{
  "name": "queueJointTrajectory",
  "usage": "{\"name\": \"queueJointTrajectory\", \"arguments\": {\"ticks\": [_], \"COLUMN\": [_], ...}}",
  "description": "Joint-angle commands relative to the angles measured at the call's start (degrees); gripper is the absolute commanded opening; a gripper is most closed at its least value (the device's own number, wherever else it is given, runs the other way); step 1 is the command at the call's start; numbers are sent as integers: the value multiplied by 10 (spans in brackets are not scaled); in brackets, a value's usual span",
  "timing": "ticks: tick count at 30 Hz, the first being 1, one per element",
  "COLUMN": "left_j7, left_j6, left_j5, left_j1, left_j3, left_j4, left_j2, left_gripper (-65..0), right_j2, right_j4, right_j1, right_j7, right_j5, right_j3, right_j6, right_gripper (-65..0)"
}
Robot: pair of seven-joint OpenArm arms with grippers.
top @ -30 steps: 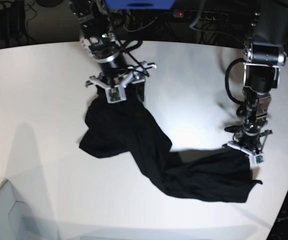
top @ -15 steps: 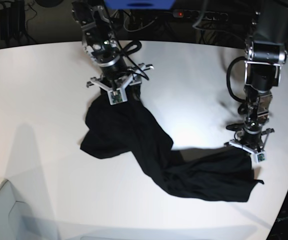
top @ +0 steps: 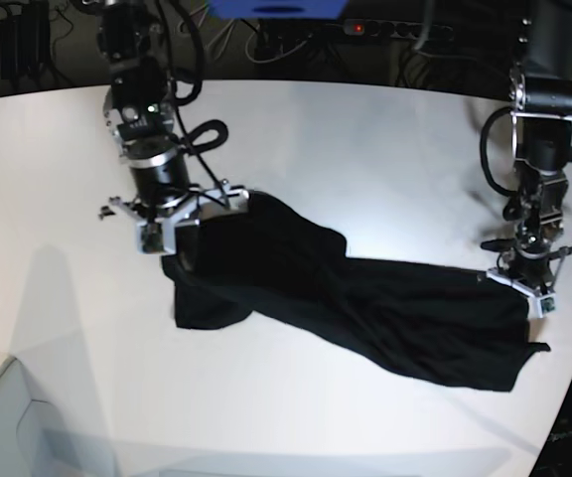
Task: Layout the t-shirt on the table in an organized manner, then fold the t-shirt properly
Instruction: 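Pull the shirt taut between both grippers, spreading it flat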
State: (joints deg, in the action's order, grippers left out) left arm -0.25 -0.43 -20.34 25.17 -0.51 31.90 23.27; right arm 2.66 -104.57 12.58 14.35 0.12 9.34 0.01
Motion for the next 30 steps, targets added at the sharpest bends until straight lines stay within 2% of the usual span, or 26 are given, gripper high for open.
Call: {"name": "queueJointTrajectory", "arguments": {"ticks": [1, 6, 11, 18, 21, 26, 30], "left_j7": [-15, -14, -14, -14, -14, -15, -15], "left_j6": [2, 5, 6, 6, 6, 6, 4], "left_j5": [0, 1, 1, 1, 1, 1, 1], "left_j1": [0, -48, -73, -110, -119, -124, -124], "left_j3": [1, 1, 1, 1, 1, 1, 1], "left_j4": [33, 122, 138, 142, 143, 142, 142], "left_j2": [15, 17, 30, 34, 34, 33, 33], "left_gripper": [-649, -649, -649, -649, -649, -649, -649], "right_j2": [-1, -2, -2, -2, -2, -2, -9], "right_j4": [-17, -11, 33, 225, 291, 315, 243], "right_j1": [-14, -66, -143, -277, -310, -310, -267], "right_j7": [-14, -12, -12, -12, -12, -12, -12], "right_j5": [2, 2, 2, 2, 2, 2, 3], "right_j3": [-8, -31, -64, -88, -88, -88, -107], "right_j6": [1, 1, 1, 1, 1, 1, 1], "right_gripper": [-650, -650, -650, -650, -647, -490, -367]}}
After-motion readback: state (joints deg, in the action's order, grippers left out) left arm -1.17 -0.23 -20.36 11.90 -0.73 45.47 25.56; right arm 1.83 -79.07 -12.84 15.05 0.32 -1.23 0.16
